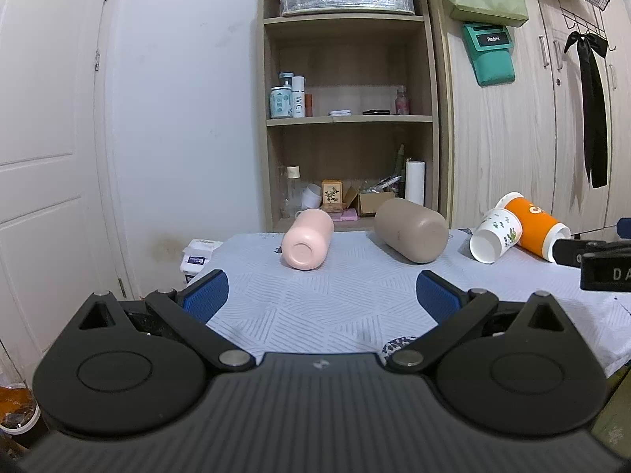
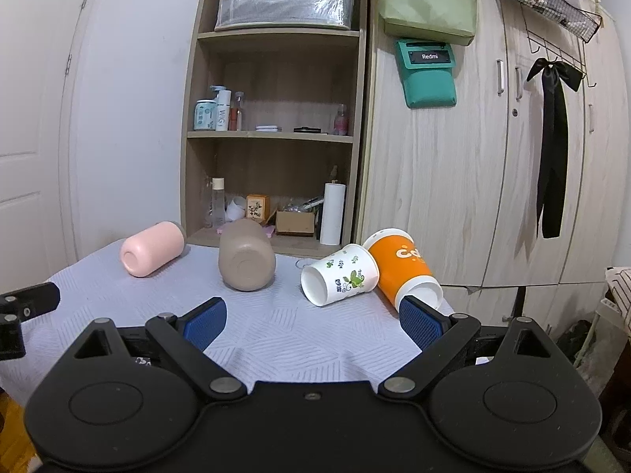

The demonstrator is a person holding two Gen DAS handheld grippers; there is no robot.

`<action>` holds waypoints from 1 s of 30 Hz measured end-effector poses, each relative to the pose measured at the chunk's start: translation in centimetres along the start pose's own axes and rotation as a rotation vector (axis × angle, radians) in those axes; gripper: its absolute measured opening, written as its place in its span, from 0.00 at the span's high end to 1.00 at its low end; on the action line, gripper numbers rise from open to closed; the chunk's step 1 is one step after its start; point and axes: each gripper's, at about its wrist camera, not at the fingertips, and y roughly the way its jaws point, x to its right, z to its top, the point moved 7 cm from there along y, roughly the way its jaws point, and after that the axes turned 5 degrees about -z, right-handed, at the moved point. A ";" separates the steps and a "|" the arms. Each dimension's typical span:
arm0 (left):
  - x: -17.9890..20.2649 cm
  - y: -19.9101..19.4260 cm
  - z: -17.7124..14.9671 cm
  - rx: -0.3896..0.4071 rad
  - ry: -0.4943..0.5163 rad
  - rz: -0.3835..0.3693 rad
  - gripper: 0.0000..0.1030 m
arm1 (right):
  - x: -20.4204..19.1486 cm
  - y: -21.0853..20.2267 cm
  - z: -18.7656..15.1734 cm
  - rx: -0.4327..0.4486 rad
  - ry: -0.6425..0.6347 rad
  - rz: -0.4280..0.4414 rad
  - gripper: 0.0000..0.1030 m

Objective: Flip cup upright

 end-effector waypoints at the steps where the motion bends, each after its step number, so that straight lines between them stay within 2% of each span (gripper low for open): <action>1: -0.1 0.0 0.0 0.003 -0.005 0.003 0.00 | 0.0 0.0 0.0 -0.003 -0.001 0.001 0.06; 14: -0.4 0.2 -0.1 -0.011 -0.016 0.011 0.00 | -0.1 -0.5 -0.1 -0.057 -0.024 -0.020 0.06; 17: -0.2 0.2 -0.1 -0.011 -0.010 0.014 0.00 | 0.0 -0.5 0.0 -0.080 -0.012 -0.010 0.01; 30: -0.1 0.0 -0.3 -0.027 -0.011 -0.027 0.00 | -0.2 -0.9 0.1 -0.074 -0.021 -0.006 0.01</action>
